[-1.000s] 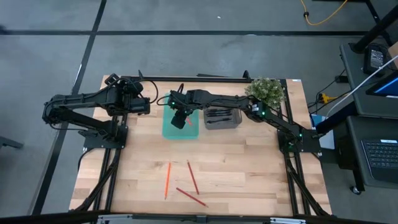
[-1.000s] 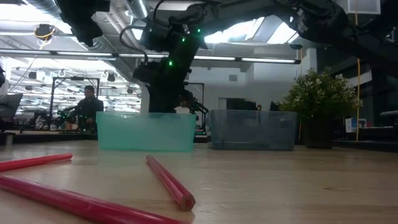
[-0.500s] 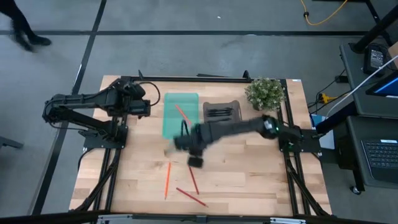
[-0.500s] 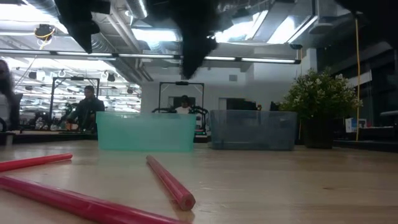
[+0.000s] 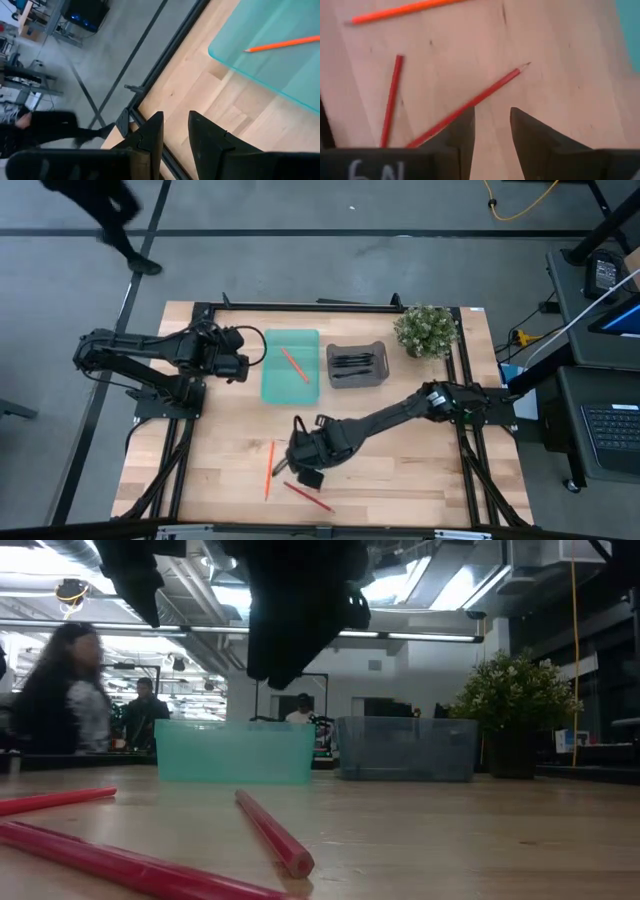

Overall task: Sort pens & pencils
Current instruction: Put the red pencil into the green bin

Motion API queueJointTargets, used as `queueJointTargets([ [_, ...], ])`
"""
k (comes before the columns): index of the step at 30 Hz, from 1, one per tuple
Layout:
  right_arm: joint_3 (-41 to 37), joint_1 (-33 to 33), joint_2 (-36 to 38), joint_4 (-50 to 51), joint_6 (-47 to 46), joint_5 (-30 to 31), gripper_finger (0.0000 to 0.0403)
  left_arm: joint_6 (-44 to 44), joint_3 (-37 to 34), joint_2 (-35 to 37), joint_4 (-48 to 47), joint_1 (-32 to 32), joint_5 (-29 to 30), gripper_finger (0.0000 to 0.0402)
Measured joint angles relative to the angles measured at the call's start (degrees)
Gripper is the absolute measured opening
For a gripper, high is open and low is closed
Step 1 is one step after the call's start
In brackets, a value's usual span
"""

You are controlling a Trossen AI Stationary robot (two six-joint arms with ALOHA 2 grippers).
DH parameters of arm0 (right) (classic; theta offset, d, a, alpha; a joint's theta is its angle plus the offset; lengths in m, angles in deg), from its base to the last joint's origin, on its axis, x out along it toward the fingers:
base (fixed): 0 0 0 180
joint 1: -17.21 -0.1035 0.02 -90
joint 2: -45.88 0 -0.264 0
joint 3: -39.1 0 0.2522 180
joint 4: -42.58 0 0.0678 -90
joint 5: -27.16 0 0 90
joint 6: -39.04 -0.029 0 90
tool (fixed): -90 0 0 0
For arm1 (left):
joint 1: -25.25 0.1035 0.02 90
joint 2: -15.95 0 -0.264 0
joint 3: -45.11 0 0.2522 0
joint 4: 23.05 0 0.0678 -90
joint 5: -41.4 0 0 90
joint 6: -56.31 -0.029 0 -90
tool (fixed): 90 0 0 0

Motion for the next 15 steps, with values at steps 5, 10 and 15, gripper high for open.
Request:
queueJointTargets([
  [5, -0.3, 1.9, 0.0, -0.6, -7.2, -2.0, 0.0126, -0.4, 0.0, -0.9, -0.6, -0.1, 0.0, 0.0085],
  [10, -0.3, 2.3, 0.0, -1.2, -17.7, -3.3, 0.0126, -0.5, 0.0, -1.0, -0.5, -0.1, 0.0, 0.0085],
  [15, -0.3, 1.7, -1.5, -5.9, -25.7, -3.3, 0.0126, -0.5, 0.0, -1.0, -0.6, -0.1, 1.8, 0.0085],
])
